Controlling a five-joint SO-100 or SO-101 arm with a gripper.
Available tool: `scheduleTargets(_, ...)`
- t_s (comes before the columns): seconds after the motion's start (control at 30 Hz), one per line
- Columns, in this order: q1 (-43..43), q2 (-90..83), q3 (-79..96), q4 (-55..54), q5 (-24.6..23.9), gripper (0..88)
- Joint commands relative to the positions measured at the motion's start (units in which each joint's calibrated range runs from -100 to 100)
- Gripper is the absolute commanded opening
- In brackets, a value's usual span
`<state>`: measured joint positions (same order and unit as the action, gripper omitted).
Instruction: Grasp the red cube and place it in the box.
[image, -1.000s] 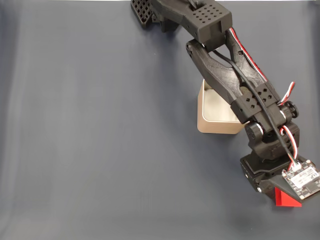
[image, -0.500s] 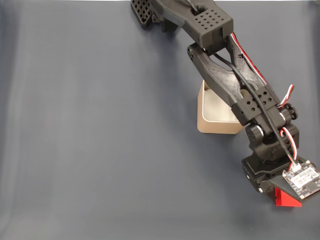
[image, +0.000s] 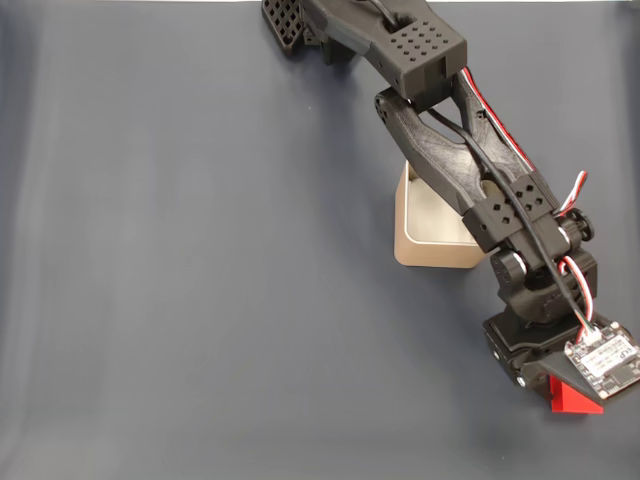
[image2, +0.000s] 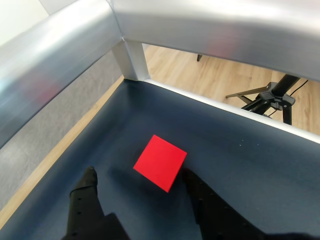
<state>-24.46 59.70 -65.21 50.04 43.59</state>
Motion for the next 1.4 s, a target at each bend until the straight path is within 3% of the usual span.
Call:
scheduleTargets(0.0, -0.49, -0.8, -3.34, -1.0, -0.1, 38.9)
scheduleTargets(0.33, -0.49, -2.1, -2.06, -3.3, -1.61, 26.6)
scheduleTargets(1.37, -0.07, -4.87, 0.94, -4.62, -1.76, 11.0)
